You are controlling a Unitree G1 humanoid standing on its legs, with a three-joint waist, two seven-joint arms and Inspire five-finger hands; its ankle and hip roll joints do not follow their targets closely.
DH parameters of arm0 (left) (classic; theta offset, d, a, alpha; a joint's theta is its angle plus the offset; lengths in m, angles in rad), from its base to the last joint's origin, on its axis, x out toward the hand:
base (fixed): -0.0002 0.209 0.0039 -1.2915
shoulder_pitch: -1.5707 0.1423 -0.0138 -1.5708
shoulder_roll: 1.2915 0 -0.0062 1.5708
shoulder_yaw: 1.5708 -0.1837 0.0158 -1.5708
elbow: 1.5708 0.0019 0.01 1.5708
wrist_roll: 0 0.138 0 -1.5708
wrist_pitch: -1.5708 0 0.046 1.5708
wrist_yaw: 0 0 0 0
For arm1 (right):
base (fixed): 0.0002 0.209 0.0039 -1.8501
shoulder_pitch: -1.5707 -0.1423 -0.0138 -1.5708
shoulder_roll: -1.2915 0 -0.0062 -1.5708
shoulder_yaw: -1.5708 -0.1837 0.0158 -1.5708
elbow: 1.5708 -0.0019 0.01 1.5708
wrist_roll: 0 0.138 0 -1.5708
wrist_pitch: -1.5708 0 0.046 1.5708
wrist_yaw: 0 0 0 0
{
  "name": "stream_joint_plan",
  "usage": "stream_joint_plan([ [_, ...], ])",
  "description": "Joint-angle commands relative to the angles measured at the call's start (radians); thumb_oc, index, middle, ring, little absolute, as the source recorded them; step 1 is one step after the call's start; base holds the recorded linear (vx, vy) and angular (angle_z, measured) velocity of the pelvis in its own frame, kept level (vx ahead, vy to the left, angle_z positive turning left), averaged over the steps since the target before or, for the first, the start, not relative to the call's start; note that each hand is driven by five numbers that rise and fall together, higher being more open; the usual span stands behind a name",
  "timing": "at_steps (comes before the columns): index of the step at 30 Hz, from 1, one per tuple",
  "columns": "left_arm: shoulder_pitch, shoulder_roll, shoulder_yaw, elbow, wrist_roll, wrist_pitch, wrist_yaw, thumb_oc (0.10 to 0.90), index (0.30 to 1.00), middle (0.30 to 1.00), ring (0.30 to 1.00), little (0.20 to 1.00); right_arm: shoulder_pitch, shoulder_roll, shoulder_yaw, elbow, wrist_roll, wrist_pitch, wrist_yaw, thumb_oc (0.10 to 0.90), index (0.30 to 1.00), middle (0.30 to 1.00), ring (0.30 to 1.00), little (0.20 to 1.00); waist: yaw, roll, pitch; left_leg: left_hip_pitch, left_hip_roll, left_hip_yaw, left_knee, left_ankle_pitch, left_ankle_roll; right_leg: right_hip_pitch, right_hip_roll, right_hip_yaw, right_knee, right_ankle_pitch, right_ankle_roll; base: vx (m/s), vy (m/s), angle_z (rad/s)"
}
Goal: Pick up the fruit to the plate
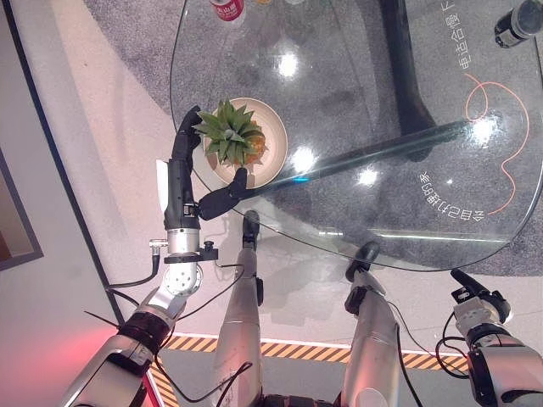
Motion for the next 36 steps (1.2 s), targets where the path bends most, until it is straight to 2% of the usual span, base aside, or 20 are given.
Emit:
stream_joint_plan([
  [1,-0.045,0.017,-0.004,-0.087,0.047,-0.053,0.013,0.8,0.9,0.9,0.9,0.9,-0.034,-0.09,-0.006,0.036,0.008,-0.004,-0.009,0.8,0.9,0.9,0.9,0.9,0.018,0.033,-0.011,0.025,0.02,0.013,0.019,-0.069,0.002,0.011,0.035,-0.017,-0.082,0.131,0.005,0.0,0.0,0.0],
  [4,-0.038,0.015,-0.005,-0.076,0.027,-0.032,0.012,0.8,0.9,0.9,0.9,0.9,-0.026,-0.087,-0.008,0.036,0.008,-0.005,-0.002,0.8,0.9,0.9,0.9,0.9,0.018,0.032,-0.011,0.031,0.021,0.013,0.018,-0.071,0.002,0.018,0.037,-0.017,-0.084,0.129,0.004,0.0,0.0,0.0],
  [10,0.027,-0.02,0.058,0.003,-0.155,0.042,-0.064,0.8,0.9,0.9,0.9,0.9,0.03,-0.052,-0.023,0.02,-0.015,-0.013,0.037,0.8,0.9,0.9,0.9,0.9,0.012,0.022,-0.011,0.098,0.02,0.025,-0.007,-0.065,0.0,0.084,0.045,-0.017,-0.116,0.138,0.009,0.0,0.002,-0.01],
  [11,0.041,-0.029,0.074,0.017,-0.178,0.064,-0.066,0.8,0.9,0.9,0.9,0.9,0.045,-0.045,-0.024,0.017,-0.014,-0.013,0.046,0.8,0.9,0.9,0.9,0.9,0.01,0.02,-0.011,0.125,0.02,0.032,-0.019,-0.063,-0.001,0.11,0.045,-0.016,-0.129,0.141,0.012,0.01,0.042,-0.07],
  [12,0.063,-0.038,0.098,0.047,-0.259,0.086,-0.104,0.8,0.9,0.9,0.9,0.9,0.072,-0.04,-0.029,0.018,-0.021,-0.001,0.085,0.8,0.9,0.9,0.9,0.9,0.007,0.019,-0.011,0.175,0.022,0.046,-0.038,-0.065,-0.004,0.156,0.043,-0.015,-0.145,0.139,0.018,0.01,0.041,-0.06],
  [13,0.061,-0.037,0.101,0.05,-0.269,0.088,-0.11,0.8,0.9,0.9,0.9,0.9,0.071,-0.04,-0.03,0.018,-0.021,0.0,0.088,0.8,0.9,0.9,0.9,0.9,0.006,0.019,-0.011,0.172,0.022,0.046,-0.04,-0.059,-0.003,0.155,0.043,-0.016,-0.151,0.146,0.017,0.04,0.057,-0.07],
  [14,0.08,-0.055,0.131,0.089,-0.306,0.101,-0.135,0.8,0.9,0.9,0.9,0.9,0.091,-0.035,-0.033,0.016,-0.034,0.01,0.106,0.8,0.9,0.9,0.9,0.9,0.004,0.019,-0.011,0.226,0.022,0.059,-0.059,-0.064,-0.006,0.204,0.04,-0.013,-0.167,0.142,0.02,0.01,0.072,-0.07],
  [18,0.121,-0.093,0.226,0.221,-0.441,0.169,-0.256,0.8,0.9,0.9,0.9,0.9,0.164,0.002,-0.026,0.006,-0.077,0.044,0.256,0.8,0.9,0.9,0.9,0.9,-0.013,0.016,-0.017,0.379,0.029,0.109,-0.122,-0.049,-0.015,0.363,0.031,-0.011,-0.246,0.162,0.027,0.06,0.086,-0.09],
  [21,0.178,-0.116,0.318,0.394,-0.504,0.26,-0.394,0.8,0.9,0.9,0.9,0.9,0.272,0.048,-0.022,0.024,-0.182,0.13,0.431,0.8,0.9,0.9,0.9,0.9,-0.033,-0.003,-0.131,0.475,0.045,0.147,-0.152,-0.056,-0.031,0.49,0.041,-0.015,-0.326,0.169,0.026,0.18,0.062,-0.06],
  [22,0.182,-0.117,0.325,0.407,-0.501,0.268,-0.393,0.8,0.9,0.9,0.9,0.9,0.28,0.052,-0.021,0.027,-0.196,0.138,0.449,0.8,0.9,0.9,0.9,0.9,-0.036,-0.005,-0.141,0.477,0.044,0.148,-0.152,-0.053,-0.031,0.497,0.042,-0.015,-0.334,0.174,0.024,0.23,0.083,-0.04],
  [24,0.216,-0.113,0.377,0.503,-0.514,0.332,-0.441,0.8,0.9,0.9,0.9,0.9,0.342,0.07,-0.004,0.052,-0.28,0.17,0.52,0.8,0.9,0.9,0.9,0.9,-0.054,-0.016,-0.217,0.532,0.052,0.166,-0.152,-0.054,-0.035,0.56,0.049,-0.008,-0.362,0.178,0.018,0.23,0.07,-0.07],
  [25,0.22,-0.113,0.38,0.51,-0.512,0.336,-0.444,0.8,0.9,0.9,0.9,0.9,0.347,0.071,-0.004,0.055,-0.284,0.172,0.523,0.8,0.9,0.9,0.9,0.9,-0.055,-0.016,-0.222,0.537,0.053,0.167,-0.152,-0.055,-0.036,0.566,0.049,-0.008,-0.365,0.178,0.018,0.21,0.039,-0.16],
  [27,0.268,-0.138,0.423,0.599,-0.499,0.381,-0.508,0.8,0.9,0.9,0.9,0.9,0.409,0.101,-0.011,0.093,-0.371,0.196,0.546,0.8,0.9,0.9,0.9,0.9,-0.065,-0.017,-0.3,0.594,0.062,0.186,-0.152,-0.064,-0.036,0.632,0.057,-0.009,-0.389,0.178,0.014,0.35,0.056,-0.15],
  [29,0.292,-0.148,0.437,0.633,-0.488,0.388,-0.537,0.8,0.9,0.9,0.9,0.9,0.441,0.118,-0.014,0.105,-0.402,0.19,0.512,0.8,0.9,0.9,0.9,0.9,-0.069,-0.016,-0.336,0.622,0.061,0.192,-0.152,-0.072,-0.036,0.666,0.062,-0.009,-0.399,0.173,0.012,0.35,0.047,-0.12],
  [30,0.316,-0.156,0.452,0.67,-0.473,0.415,-0.566,0.8,0.9,0.9,0.9,0.9,0.467,0.129,-0.026,0.121,-0.435,0.19,0.48,0.8,0.9,0.9,0.9,0.9,-0.072,-0.015,-0.372,0.651,0.064,0.201,-0.152,-0.082,-0.034,0.694,0.066,-0.009,-0.395,0.16,0.008,0.25,0.024,-0.12],
  [31,0.319,-0.157,0.453,0.673,-0.47,0.419,-0.567,0.8,0.9,0.9,0.9,0.9,0.471,0.13,-0.028,0.122,-0.442,0.19,0.478,0.8,0.9,0.9,0.9,0.9,-0.073,-0.015,-0.374,0.655,0.065,0.201,-0.152,-0.084,-0.034,0.699,0.067,-0.009,-0.395,0.158,0.008,0.28,0.035,-0.1],
  [33,0.349,-0.156,0.466,0.727,-0.419,0.488,-0.624,0.8,0.9,0.9,0.9,0.9,0.498,0.149,-0.028,0.135,-0.528,0.199,0.467,0.8,0.9,0.9,0.9,0.9,-0.078,-0.014,-0.412,0.692,0.061,0.208,-0.152,-0.103,-0.028,0.734,0.075,-0.004,-0.395,0.14,0.003,0.19,0.039,-0.08],
  [34,0.349,-0.156,0.466,0.727,-0.419,0.489,-0.624,0.8,0.9,0.9,0.9,0.9,0.499,0.149,-0.028,0.134,-0.528,0.199,0.467,0.8,0.9,0.9,0.9,0.9,-0.078,-0.014,-0.411,0.694,0.061,0.208,-0.152,-0.103,-0.028,0.736,0.075,-0.004,-0.395,0.14,0.003,0.15,0.04,-0.04],
  [36,0.365,-0.157,0.464,0.782,-0.338,0.606,-0.683,0.8,0.9,0.9,0.9,0.9,0.508,0.162,-0.007,0.134,-0.624,0.209,0.467,0.8,0.9,0.9,0.9,0.9,-0.087,-0.017,-0.435,0.725,0.063,0.223,-0.152,-0.118,-0.024,0.763,0.079,0.001,-0.401,0.132,0.003,0.1,0.036,-0.07],
])
